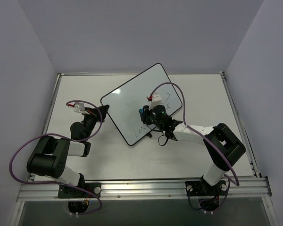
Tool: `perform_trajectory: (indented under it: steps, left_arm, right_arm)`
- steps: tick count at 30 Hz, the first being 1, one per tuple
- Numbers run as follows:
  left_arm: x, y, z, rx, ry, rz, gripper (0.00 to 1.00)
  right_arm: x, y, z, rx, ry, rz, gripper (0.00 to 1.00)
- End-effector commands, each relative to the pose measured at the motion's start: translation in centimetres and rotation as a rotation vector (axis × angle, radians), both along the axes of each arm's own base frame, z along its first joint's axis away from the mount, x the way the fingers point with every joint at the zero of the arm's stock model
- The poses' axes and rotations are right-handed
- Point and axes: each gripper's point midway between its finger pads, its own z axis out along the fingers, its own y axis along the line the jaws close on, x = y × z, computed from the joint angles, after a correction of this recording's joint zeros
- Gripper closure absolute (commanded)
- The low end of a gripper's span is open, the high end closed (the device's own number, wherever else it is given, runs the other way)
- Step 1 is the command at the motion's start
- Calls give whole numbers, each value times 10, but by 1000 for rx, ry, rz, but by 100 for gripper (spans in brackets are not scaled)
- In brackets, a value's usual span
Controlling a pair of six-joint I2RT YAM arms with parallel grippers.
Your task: Erase the whiteboard
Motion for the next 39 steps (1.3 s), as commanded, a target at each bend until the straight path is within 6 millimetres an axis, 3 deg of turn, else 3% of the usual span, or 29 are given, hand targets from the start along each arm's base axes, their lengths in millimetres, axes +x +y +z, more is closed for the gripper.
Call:
perform_trajectory:
  steps: [1, 12, 13, 20, 24, 28, 33, 39]
  left_arm:
    - [-13, -21, -35, 255, -23, -106, 98]
    - [-14, -21, -35, 256, -23, -106, 98]
    - [-14, -21, -35, 258, -23, -106, 98]
    - [-14, -21, -36, 259, -23, -107, 98]
    - [-14, -21, -36, 260, -21, -109, 98]
    - [-14, -21, -37, 262, -16, -106, 98]
    - [-13, -21, -38, 264, -13, -107, 98]
    - [-13, -21, -38, 262, -14, -107, 98]
  right_arm:
    - [21, -72, -54, -159, 132, -146, 100]
    - [77, -119, -77, -84, 211, -216, 100]
    - [87, -129, -73, -63, 213, -242, 100]
    - [107, -163, -62, -35, 210, -310, 100]
    - [123, -179, -69, -43, 235, -350, 100]
    - [131, -180, -67, -25, 236, -342, 100]
    - [125, -169, -60, 20, 238, -309, 100]
    - [82, -131, -70, -6, 251, -245, 100]
